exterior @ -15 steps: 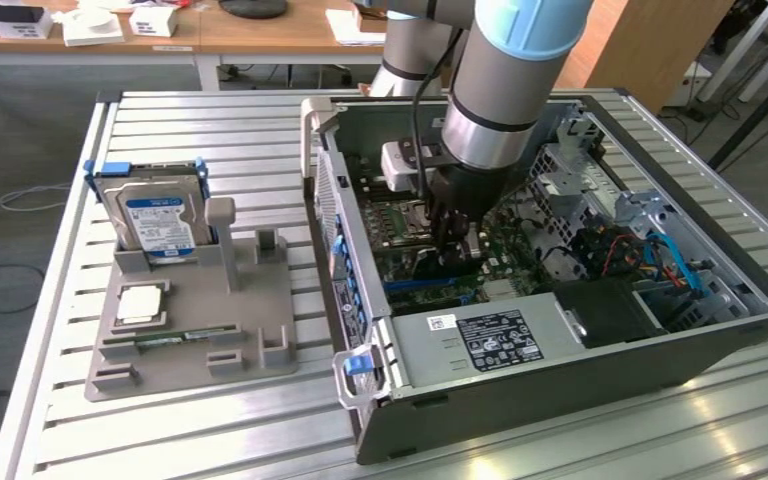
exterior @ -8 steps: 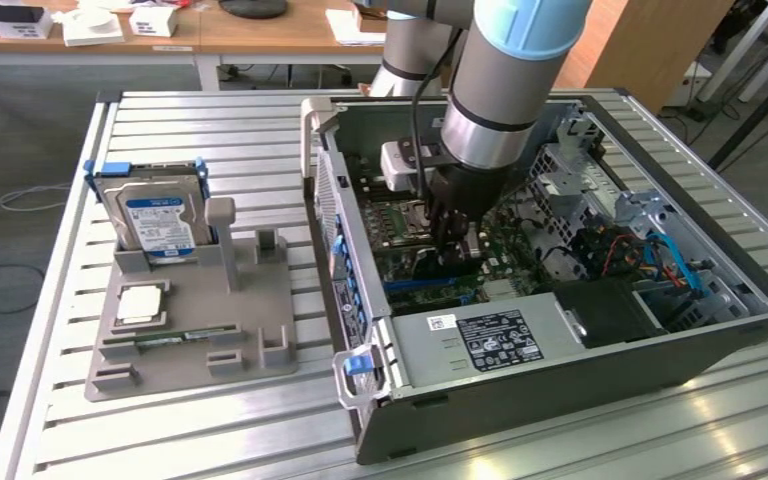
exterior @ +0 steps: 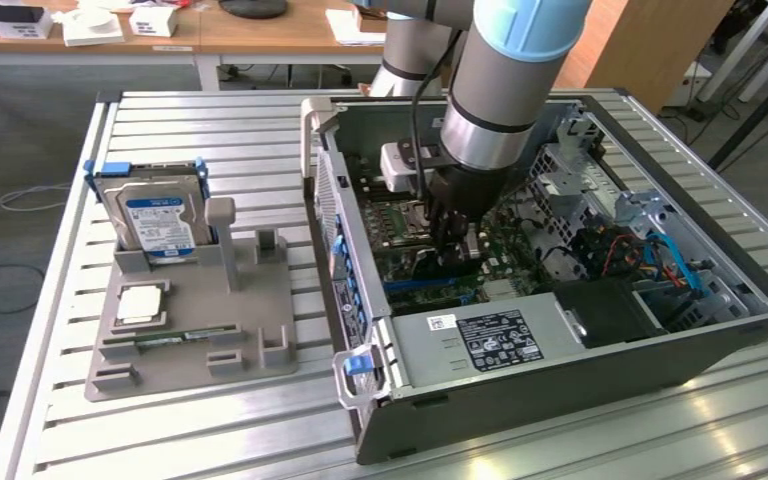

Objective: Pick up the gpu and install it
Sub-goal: 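Insert the gpu into the slot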

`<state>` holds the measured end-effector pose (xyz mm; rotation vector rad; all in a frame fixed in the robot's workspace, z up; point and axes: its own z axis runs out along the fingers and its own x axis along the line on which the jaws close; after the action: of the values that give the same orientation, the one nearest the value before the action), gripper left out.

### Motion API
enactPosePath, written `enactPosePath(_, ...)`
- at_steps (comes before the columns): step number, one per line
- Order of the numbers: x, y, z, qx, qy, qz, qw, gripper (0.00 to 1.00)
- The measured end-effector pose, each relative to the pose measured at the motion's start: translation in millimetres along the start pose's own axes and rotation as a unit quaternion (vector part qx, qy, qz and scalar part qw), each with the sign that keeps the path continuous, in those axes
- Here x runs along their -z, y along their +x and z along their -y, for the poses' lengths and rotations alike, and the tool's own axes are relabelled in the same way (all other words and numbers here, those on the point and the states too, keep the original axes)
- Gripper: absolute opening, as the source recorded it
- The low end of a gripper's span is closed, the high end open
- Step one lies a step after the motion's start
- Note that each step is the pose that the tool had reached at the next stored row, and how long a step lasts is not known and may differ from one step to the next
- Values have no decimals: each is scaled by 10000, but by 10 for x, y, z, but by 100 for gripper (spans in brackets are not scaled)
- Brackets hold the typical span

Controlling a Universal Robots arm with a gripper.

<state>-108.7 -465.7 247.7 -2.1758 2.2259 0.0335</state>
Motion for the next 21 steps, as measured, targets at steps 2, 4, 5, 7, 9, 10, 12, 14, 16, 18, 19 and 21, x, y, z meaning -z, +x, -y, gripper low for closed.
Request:
enactPosePath(2, -4, 0, 0, 0, 0, 1, 10000, 27)
enactPosePath(4, -7, 0, 0, 0, 0, 0, 10000, 27)
enactPosePath(5, -7, 0, 0, 0, 0, 0, 10000, 27)
enactPosePath(7, -11, 0, -1, 0, 0, 0, 10000, 27)
enactPosePath(9, -11, 0, -1, 0, 0, 0, 10000, 27)
enactPosePath(10, -11, 1, -1, 0, 0, 0, 10000, 27)
enactPosePath(12, -11, 0, -1, 0, 0, 0, 10000, 27)
enactPosePath(14, -13, 1, -1, 0, -1, 0, 10000, 27)
enactPosePath(16, -15, 1, -1, 0, -1, -1, 10000, 27)
enactPosePath(18, -17, 1, -1, 0, -1, -1, 10000, 27)
enactPosePath(19, -17, 1, -1, 0, -1, -1, 10000, 27)
enactPosePath(21, -18, 1, -1, 0, 0, 0, 10000, 27)
